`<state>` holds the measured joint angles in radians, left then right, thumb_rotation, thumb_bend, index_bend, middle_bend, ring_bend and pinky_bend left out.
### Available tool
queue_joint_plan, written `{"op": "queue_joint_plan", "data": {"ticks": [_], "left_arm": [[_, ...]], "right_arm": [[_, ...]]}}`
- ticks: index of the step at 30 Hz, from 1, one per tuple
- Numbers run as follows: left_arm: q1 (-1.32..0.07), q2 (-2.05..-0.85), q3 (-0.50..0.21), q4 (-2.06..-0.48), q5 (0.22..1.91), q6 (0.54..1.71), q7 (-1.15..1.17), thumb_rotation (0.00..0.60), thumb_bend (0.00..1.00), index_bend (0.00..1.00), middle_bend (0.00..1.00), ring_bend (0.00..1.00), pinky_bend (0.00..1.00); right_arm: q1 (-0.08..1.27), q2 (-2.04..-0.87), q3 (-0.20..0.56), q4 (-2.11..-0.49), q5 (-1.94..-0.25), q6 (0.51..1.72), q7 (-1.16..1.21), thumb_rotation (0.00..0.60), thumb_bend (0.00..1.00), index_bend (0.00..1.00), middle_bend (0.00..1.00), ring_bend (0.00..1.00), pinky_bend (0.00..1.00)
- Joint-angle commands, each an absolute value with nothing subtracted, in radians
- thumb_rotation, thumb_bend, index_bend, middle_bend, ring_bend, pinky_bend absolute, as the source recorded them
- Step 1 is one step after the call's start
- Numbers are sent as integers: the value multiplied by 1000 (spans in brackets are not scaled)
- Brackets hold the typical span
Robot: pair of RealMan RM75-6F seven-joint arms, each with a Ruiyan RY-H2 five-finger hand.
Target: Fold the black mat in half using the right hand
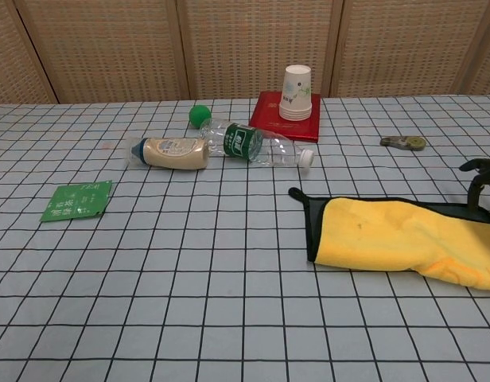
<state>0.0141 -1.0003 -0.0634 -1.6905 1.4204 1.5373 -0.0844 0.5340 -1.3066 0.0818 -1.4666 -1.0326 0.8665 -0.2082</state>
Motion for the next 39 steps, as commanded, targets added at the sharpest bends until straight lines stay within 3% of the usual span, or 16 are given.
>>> {"op": "queue_joint_plan", "data": {"ticks": [1,8,15,31,39], "left_arm": [[14,-1000,-64,-1690,1420,1537,-84,600,0,0,0,0,0],[15,-1000,-63,-1692,1421,1538,-83,600,0,0,0,0,0],[14,-1001,-64,-1692,1419,1538,-82,600,0,0,0,0,0],[12,-1004,-63,-1692,1418,1535,-74,600,0,0,0,0,0],[12,-1004,-64,-1692,1417,1535,-74,600,0,0,0,0,0]], "right_arm": [[546,-1319,100,-1461,-955,850,-243,600,240,433,0,0,0],[574,-1322,106,-1472,-799,824,-317,600,294,433,0,0,0],[594,-1333,97,-1459,-741,821,-352,600,482,444,0,0,0],[600,-1352,81,-1430,-758,828,-346,600,498,461,0,0,0],[601,-1373,73,-1399,-764,832,-352,600,516,532,0,0,0]]}}
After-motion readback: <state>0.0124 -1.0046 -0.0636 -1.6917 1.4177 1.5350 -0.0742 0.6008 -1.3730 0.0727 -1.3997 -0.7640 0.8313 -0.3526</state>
